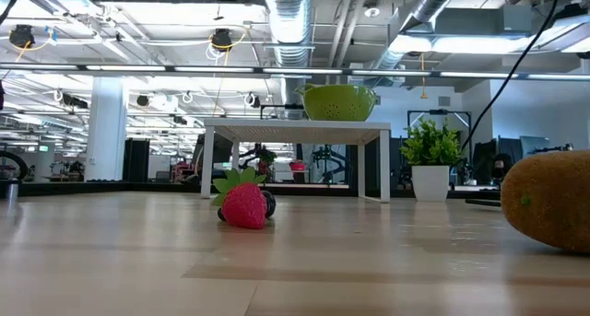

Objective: Pick & Place Fruit
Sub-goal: Put the red strawberry into the green strainer bowl

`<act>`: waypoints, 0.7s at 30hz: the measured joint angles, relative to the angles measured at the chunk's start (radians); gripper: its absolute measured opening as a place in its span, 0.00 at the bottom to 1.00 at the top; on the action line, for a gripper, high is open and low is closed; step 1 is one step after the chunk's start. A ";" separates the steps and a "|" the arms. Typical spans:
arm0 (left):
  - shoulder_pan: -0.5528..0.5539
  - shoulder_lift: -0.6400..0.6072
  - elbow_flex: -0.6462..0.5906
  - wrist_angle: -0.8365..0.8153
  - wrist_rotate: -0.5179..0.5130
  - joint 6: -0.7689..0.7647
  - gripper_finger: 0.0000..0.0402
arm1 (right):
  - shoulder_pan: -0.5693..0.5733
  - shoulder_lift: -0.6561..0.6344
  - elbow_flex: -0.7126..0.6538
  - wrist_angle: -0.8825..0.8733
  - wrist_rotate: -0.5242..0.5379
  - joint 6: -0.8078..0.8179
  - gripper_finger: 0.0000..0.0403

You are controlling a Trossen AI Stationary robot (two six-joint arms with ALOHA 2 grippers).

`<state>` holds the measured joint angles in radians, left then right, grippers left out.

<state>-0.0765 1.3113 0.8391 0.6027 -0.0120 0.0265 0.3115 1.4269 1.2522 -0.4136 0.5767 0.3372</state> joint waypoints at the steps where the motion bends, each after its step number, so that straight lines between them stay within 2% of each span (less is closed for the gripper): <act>1: 0.000 0.000 0.000 0.006 0.000 0.006 0.01 | 0.000 0.000 0.000 0.019 0.000 -0.013 0.24; 5: 0.000 0.000 0.000 0.007 0.000 0.052 0.00 | 0.000 0.000 0.000 0.102 -0.003 -0.060 0.26; 8: 0.003 0.000 0.000 0.010 0.000 0.055 0.01 | 0.000 0.000 0.000 0.126 -0.004 -0.075 0.30; 12: 0.009 0.000 0.000 0.019 -0.001 0.055 0.01 | -0.013 0.000 0.000 0.149 -0.013 -0.076 0.41; 17: 0.027 0.000 -0.001 0.060 -0.002 0.055 0.00 | -0.044 0.000 0.000 0.177 -0.082 -0.086 0.57; 21: 0.043 0.032 -0.002 0.103 0.019 0.055 0.00 | -0.056 0.000 0.000 0.196 -0.083 -0.107 0.64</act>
<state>-0.0330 1.3431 0.8371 0.7059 0.0073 0.0817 0.2554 1.4273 1.2522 -0.2180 0.4938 0.2300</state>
